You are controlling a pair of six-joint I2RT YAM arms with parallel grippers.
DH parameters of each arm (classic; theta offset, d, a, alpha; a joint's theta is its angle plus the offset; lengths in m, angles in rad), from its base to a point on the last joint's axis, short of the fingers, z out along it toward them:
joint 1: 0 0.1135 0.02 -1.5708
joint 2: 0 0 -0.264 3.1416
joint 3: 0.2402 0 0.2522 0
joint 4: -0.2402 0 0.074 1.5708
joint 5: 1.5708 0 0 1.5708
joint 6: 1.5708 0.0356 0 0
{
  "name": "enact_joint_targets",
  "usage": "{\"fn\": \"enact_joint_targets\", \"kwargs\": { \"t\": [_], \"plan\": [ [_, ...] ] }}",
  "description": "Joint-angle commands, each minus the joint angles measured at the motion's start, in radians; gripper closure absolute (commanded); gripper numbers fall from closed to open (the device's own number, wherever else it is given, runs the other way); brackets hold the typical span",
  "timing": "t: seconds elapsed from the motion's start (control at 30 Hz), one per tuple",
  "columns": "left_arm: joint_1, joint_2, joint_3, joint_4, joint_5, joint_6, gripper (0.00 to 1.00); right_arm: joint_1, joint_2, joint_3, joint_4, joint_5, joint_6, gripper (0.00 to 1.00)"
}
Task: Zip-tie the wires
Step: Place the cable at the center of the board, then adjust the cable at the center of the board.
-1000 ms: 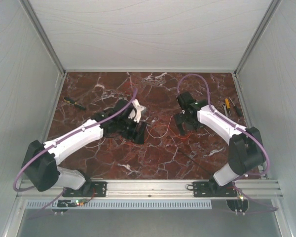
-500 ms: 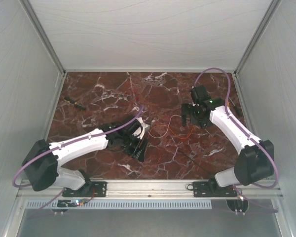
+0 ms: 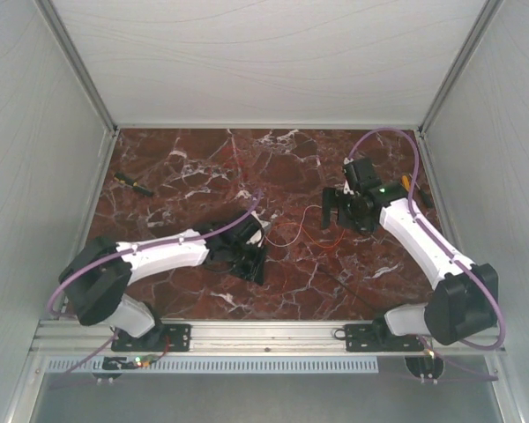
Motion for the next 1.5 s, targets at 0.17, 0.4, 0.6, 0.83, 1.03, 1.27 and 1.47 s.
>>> {"fn": "enact_joint_targets", "kwargs": {
  "t": [0.17,0.4,0.6,0.83,1.03,1.27,1.47],
  "plan": [
    [-0.01,0.07,-0.002,0.123,-0.051,-0.086,0.69,-0.002,-0.08,-0.02,0.022,-0.025,0.021,0.02],
    [-0.01,0.046,0.008,0.072,-0.107,-0.064,1.0,-0.002,-0.125,-0.05,0.01,-0.007,0.019,0.02],
    [-0.005,-0.065,0.016,-0.107,-0.256,-0.019,1.0,-0.003,-0.147,-0.071,0.012,0.014,0.016,0.02],
    [0.055,-0.185,0.027,-0.22,-0.348,0.033,1.0,-0.003,-0.138,-0.078,0.017,0.009,0.021,0.02],
    [0.113,-0.22,0.073,-0.275,-0.363,0.009,1.0,-0.003,-0.117,-0.052,-0.015,0.004,0.019,0.02],
    [0.158,-0.235,0.091,-0.338,-0.386,-0.062,1.0,-0.002,-0.129,-0.054,-0.011,-0.044,0.081,0.02],
    [0.174,-0.237,0.083,-0.346,-0.358,-0.092,1.0,-0.004,-0.178,-0.151,0.06,-0.098,0.22,0.02]
  ]
}}
